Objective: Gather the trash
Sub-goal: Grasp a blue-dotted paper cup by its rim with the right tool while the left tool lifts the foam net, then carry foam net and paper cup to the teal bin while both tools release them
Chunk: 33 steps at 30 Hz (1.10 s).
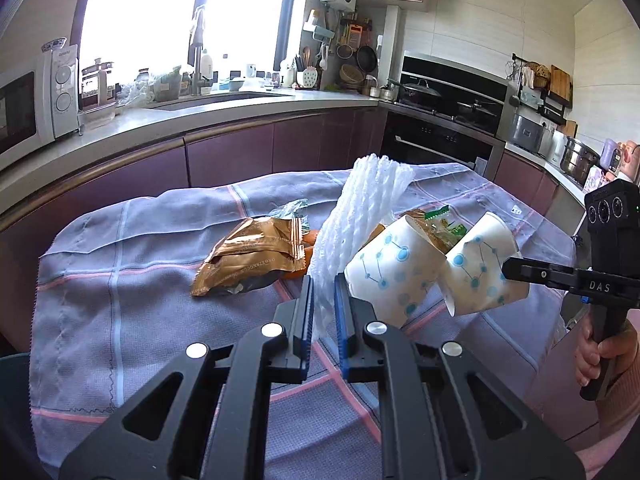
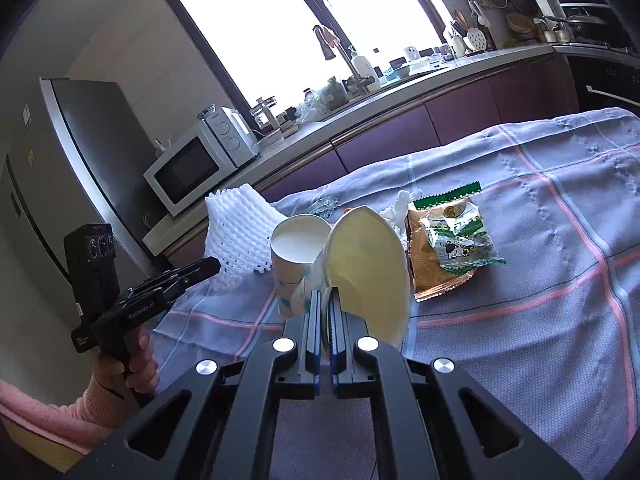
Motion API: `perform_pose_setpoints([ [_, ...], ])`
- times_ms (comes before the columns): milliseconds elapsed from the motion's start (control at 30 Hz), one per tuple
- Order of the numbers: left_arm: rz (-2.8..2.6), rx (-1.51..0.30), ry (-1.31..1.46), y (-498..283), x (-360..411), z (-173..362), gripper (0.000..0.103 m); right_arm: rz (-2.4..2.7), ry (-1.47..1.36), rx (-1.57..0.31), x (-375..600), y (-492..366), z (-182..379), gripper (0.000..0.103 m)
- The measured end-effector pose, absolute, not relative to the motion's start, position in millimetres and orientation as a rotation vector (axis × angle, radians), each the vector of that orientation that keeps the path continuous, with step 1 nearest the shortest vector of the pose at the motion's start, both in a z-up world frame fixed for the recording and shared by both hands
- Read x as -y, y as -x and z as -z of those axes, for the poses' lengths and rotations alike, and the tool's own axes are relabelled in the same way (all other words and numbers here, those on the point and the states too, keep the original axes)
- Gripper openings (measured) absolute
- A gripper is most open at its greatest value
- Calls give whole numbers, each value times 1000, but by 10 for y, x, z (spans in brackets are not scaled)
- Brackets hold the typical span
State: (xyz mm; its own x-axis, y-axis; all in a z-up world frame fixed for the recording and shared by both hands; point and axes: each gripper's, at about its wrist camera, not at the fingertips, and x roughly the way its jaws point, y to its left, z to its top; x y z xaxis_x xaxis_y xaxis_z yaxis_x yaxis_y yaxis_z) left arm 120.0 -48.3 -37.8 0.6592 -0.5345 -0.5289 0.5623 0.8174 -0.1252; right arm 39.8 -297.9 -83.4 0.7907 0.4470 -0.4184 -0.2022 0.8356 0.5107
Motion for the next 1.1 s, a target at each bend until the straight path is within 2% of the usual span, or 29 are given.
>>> perform_pose_setpoints([
  [633,521,-523,18,-729,-392,171,11,-413,-368,-483,2670,-227,400,3],
  [1100,340,-509,67,-495,-1248,105,11,-591,-354,-518,1991,-526,381,3],
])
